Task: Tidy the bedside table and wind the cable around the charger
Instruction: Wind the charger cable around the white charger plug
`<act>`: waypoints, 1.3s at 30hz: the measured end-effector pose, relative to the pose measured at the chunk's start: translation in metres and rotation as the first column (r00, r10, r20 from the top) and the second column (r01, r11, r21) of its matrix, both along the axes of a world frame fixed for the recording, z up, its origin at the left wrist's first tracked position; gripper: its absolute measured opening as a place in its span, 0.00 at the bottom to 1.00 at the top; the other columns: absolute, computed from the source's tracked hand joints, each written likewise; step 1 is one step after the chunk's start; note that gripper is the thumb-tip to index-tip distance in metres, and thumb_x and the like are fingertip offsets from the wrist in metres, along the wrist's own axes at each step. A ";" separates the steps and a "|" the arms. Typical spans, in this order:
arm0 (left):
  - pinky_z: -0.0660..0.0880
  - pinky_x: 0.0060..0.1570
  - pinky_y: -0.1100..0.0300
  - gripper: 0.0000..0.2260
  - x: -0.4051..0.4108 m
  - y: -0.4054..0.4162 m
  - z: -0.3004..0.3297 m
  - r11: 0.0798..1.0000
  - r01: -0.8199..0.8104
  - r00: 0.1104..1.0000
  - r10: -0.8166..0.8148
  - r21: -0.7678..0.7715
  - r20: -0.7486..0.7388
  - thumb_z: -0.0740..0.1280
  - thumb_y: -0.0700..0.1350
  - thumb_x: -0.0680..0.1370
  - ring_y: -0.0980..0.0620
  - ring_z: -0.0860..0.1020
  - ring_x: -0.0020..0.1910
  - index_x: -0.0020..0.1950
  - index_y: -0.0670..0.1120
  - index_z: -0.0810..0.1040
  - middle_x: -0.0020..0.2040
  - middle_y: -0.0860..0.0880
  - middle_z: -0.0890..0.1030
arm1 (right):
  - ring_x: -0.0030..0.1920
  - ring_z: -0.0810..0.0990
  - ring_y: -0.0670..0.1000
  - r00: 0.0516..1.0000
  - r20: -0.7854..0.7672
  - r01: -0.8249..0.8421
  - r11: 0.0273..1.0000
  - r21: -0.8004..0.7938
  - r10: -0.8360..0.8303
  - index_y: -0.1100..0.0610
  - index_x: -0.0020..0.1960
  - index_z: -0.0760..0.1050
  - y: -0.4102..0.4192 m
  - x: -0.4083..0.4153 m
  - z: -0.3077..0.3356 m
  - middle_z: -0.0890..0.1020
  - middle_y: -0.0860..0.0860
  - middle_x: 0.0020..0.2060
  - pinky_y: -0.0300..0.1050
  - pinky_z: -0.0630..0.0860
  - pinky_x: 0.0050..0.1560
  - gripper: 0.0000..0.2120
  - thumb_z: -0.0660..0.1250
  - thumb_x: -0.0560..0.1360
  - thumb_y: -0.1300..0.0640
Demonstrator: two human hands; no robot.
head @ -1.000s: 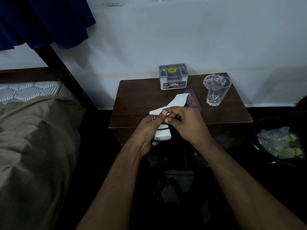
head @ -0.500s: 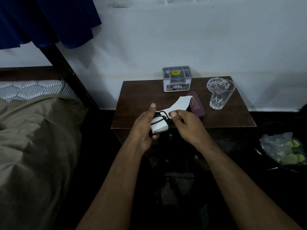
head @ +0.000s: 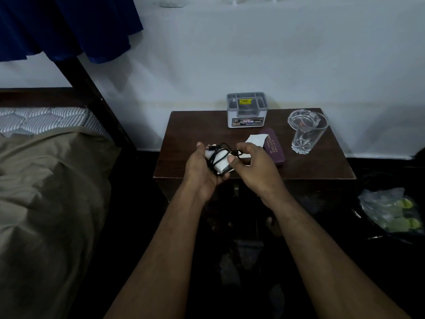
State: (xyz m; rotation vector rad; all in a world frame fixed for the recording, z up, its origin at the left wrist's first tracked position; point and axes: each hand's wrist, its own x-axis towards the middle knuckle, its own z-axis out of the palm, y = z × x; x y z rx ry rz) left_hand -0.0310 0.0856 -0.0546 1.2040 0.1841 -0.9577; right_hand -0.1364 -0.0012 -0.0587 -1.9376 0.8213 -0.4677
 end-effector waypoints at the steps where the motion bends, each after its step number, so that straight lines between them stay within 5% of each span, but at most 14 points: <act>1: 0.76 0.31 0.59 0.22 0.001 -0.002 0.001 1.000 -0.020 1.000 0.020 -0.012 -0.002 0.50 0.59 0.85 0.47 0.81 0.41 0.56 0.46 0.77 0.52 0.43 0.83 | 0.62 0.79 0.51 1.000 0.008 0.015 1.000 0.006 -0.015 0.54 0.70 0.74 0.000 0.000 -0.001 0.76 0.53 0.66 0.50 0.75 0.67 0.24 0.73 0.76 0.49; 5: 0.81 0.47 0.47 0.19 0.005 -0.007 0.000 0.995 -0.070 0.997 0.068 -0.077 -0.023 0.53 0.50 0.86 0.39 0.80 0.59 0.68 0.41 0.74 0.67 0.38 0.79 | 0.61 0.80 0.52 0.999 -0.024 0.048 0.995 0.084 -0.046 0.54 0.71 0.72 0.002 0.004 -0.011 0.80 0.52 0.61 0.53 0.76 0.64 0.27 0.72 0.76 0.44; 8: 0.75 0.64 0.37 0.19 0.010 -0.013 -0.004 0.995 -0.072 0.997 0.072 -0.065 0.005 0.55 0.47 0.85 0.36 0.79 0.64 0.71 0.38 0.73 0.67 0.37 0.79 | 0.50 0.82 0.45 0.999 -0.007 0.034 0.993 0.109 -0.033 0.51 0.68 0.73 0.000 0.019 -0.017 0.82 0.43 0.48 0.41 0.78 0.53 0.24 0.73 0.75 0.46; 14: 0.81 0.45 0.46 0.11 0.043 -0.031 -0.015 0.992 -0.116 0.985 0.109 0.051 0.131 0.56 0.46 0.85 0.43 0.83 0.54 0.62 0.49 0.76 0.54 0.45 0.84 | 0.52 0.83 0.48 0.999 -0.032 -0.006 0.998 0.068 0.008 0.52 0.65 0.73 -0.025 0.062 -0.027 0.82 0.43 0.47 0.52 0.80 0.57 0.23 0.76 0.73 0.53; 18: 0.80 0.41 0.53 0.12 0.075 -0.045 -0.026 0.983 -0.112 0.980 0.085 0.145 0.180 0.58 0.43 0.84 0.49 0.83 0.44 0.48 0.52 0.80 0.42 0.51 0.85 | 0.55 0.82 0.48 1.000 0.004 -0.027 0.997 0.067 0.027 0.55 0.67 0.73 -0.046 0.094 -0.042 0.83 0.46 0.53 0.45 0.78 0.58 0.26 0.78 0.72 0.56; 24: 0.76 0.40 0.57 0.10 0.121 -0.069 -0.043 0.940 -0.205 0.953 0.129 0.274 0.273 0.61 0.38 0.82 0.48 0.81 0.52 0.48 0.51 0.78 0.53 0.46 0.83 | 0.58 0.80 0.47 1.000 0.017 -0.014 0.999 0.042 0.013 0.57 0.70 0.71 -0.072 0.141 -0.065 0.83 0.51 0.59 0.38 0.75 0.56 0.29 0.77 0.73 0.57; 28: 0.75 0.37 0.58 0.09 0.142 -0.085 -0.051 0.932 -0.231 0.932 0.130 0.279 0.337 0.62 0.37 0.82 0.53 0.80 0.43 0.55 0.49 0.78 0.49 0.48 0.82 | 0.53 0.77 0.42 1.000 0.022 0.018 1.000 -0.010 -0.018 0.56 0.68 0.73 -0.086 0.168 -0.075 0.83 0.51 0.58 0.22 0.67 0.44 0.25 0.76 0.74 0.58; 39: 0.73 0.35 0.63 0.10 0.173 -0.107 -0.062 0.905 -0.214 0.940 0.089 0.367 0.329 0.66 0.36 0.80 0.57 0.76 0.39 0.58 0.46 0.80 0.42 0.51 0.78 | 0.54 0.78 0.42 0.999 0.002 -0.053 0.998 -0.044 0.053 0.54 0.70 0.73 -0.097 0.204 -0.087 0.83 0.47 0.58 0.21 0.67 0.45 0.23 0.73 0.76 0.60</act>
